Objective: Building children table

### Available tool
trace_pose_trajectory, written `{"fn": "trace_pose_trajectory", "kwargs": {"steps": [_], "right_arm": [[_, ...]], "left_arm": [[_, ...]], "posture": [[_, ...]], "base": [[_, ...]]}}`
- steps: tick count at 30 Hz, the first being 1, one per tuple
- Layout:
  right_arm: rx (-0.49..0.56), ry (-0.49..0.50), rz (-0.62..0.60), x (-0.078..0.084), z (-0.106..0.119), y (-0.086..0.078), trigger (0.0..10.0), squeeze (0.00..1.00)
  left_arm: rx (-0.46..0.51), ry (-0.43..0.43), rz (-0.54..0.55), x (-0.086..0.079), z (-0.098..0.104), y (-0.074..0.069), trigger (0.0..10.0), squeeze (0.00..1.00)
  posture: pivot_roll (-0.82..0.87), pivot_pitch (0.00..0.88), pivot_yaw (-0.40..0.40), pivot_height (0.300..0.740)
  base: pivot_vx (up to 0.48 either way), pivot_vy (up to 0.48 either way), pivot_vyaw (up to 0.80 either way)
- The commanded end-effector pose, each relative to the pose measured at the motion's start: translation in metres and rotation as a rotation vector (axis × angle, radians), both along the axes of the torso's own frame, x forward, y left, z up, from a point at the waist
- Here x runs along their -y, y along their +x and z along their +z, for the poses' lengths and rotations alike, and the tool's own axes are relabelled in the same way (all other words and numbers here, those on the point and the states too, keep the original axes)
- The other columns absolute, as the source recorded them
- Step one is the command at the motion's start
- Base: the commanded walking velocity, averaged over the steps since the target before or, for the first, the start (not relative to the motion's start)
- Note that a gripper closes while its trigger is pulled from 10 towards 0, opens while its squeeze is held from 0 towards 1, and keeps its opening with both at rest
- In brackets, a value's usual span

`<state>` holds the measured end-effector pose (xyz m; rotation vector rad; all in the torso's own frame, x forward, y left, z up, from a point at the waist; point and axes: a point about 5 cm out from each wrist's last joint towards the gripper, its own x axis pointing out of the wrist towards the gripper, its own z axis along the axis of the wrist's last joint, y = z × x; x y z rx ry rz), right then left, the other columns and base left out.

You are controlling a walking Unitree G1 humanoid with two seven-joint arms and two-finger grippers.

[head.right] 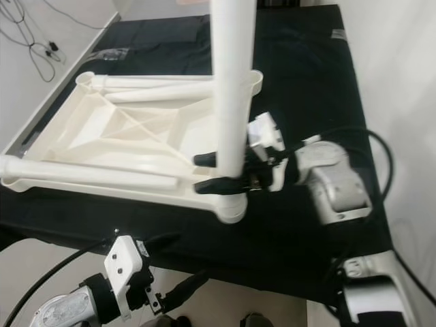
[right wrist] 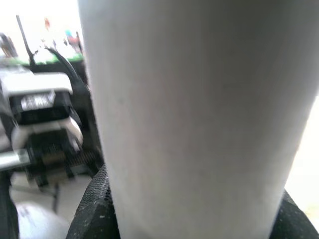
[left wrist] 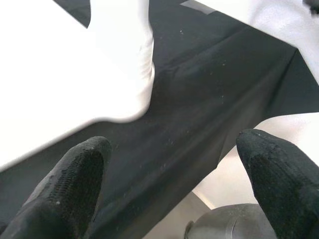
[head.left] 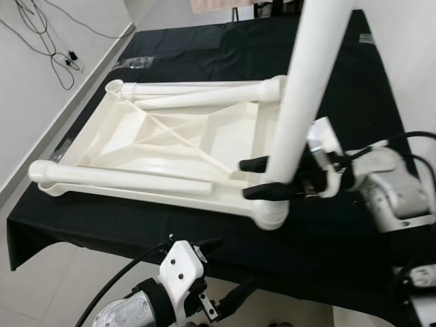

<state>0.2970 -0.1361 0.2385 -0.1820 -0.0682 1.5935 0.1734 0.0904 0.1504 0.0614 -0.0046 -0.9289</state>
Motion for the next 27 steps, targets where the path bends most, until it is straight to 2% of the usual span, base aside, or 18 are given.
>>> {"fn": "trace_pose_trajectory", "kwargs": {"steps": [1, 4, 7, 10, 14, 16, 19, 25, 26, 27], "right_arm": [[-0.049, 0.002, 0.058, -0.016, -0.009, -0.006, 10.0, 0.0], [-0.005, -0.079, -0.066, -0.029, -0.03, -0.001, 10.0, 0.0], [0.007, -0.116, -0.129, -0.03, -0.037, 0.002, 10.0, 0.0], [0.035, -0.157, -0.27, -0.027, -0.042, 0.009, 10.0, 0.0], [0.042, -0.162, -0.292, -0.027, -0.042, 0.009, 10.0, 0.0], [0.073, -0.228, -0.343, -0.024, -0.048, 0.008, 10.0, 0.0], [0.087, -0.263, -0.396, -0.026, -0.051, 0.01, 10.0, 0.0], [0.063, -0.263, -0.505, -0.03, -0.052, 0.016, 10.0, 0.0], [-0.018, -0.251, -0.672, -0.025, -0.056, 0.018, 10.0, 0.0], [-0.018, -0.251, -0.672, -0.025, -0.056, 0.018, 10.0, 0.0]], "left_arm": [[-0.032, 0.019, 0.001, -0.004, -0.006, -0.001, 10.0, 0.0], [-0.027, 0.021, 0.005, -0.003, -0.006, 0.0, 10.0, 0.0], [-0.026, 0.021, 0.006, -0.003, -0.006, 0.0, 10.0, 0.0], [-0.024, 0.021, 0.01, -0.004, -0.006, 0.0, 10.0, 0.0], [-0.023, 0.02, 0.01, -0.004, -0.005, 0.0, 10.0, 0.0], [-0.023, 0.02, 0.01, -0.004, -0.005, 0.001, 10.0, 0.0], [-0.023, 0.02, 0.009, -0.004, -0.005, 0.001, 10.0, 0.0], [-0.021, 0.022, 0.013, -0.004, -0.005, 0.002, 10.0, 0.0], [-0.021, 0.021, 0.015, -0.004, -0.005, 0.002, 10.0, 0.0], [-0.021, 0.021, 0.015, -0.004, -0.005, 0.002, 10.0, 0.0]], "posture": [[0.02, 0.233, 0.118, 0.74], [0.01, 0.232, 0.111, 0.74], [0.01, 0.234, 0.111, 0.74], [0.01, 0.237, 0.109, 0.74], [0.01, 0.238, 0.109, 0.74], [0.01, 0.239, 0.11, 0.74], [0.01, 0.237, 0.109, 0.74], [0.01, 0.236, 0.104, 0.74], [0.0, 0.239, 0.096, 0.74], [0.0, 0.239, 0.096, 0.74]], "base": [[0.0, 0.0, 0.0], [0.0, 0.0, 0.0], [0.0, 0.0, 0.0], [0.0, 0.0, 0.0], [0.0, 0.0, 0.0], [0.0, 0.0, 0.0], [0.0, 0.0, 0.0], [0.0, 0.0, 0.0], [0.0, 0.0, 0.0], [0.0, 0.0, 0.0]]}}
